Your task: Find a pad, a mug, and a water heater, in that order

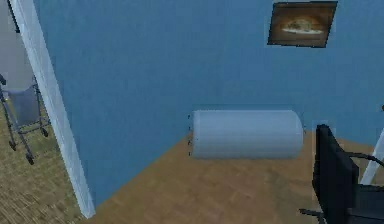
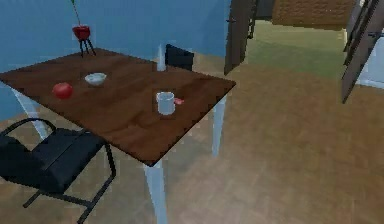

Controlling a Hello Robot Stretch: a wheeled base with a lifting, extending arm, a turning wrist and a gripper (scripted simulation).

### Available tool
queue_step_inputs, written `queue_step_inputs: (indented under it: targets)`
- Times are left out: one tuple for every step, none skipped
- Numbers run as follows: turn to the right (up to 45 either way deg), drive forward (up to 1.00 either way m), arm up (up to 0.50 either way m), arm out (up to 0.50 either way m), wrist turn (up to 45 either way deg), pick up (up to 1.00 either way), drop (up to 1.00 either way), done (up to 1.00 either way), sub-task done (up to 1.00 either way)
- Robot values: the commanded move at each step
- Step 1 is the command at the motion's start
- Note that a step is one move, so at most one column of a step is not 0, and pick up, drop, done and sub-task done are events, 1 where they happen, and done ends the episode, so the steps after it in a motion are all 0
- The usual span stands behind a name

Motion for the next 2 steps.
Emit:
queue_step_inputs:
  targets:
    - [0.0,0.80,0.00,0.00,0.0,0.00,0.00,0.00,0.00]
    - [0.0,0.00,0.00,0.00,0.0,0.00,0.00,1.00,0.00]
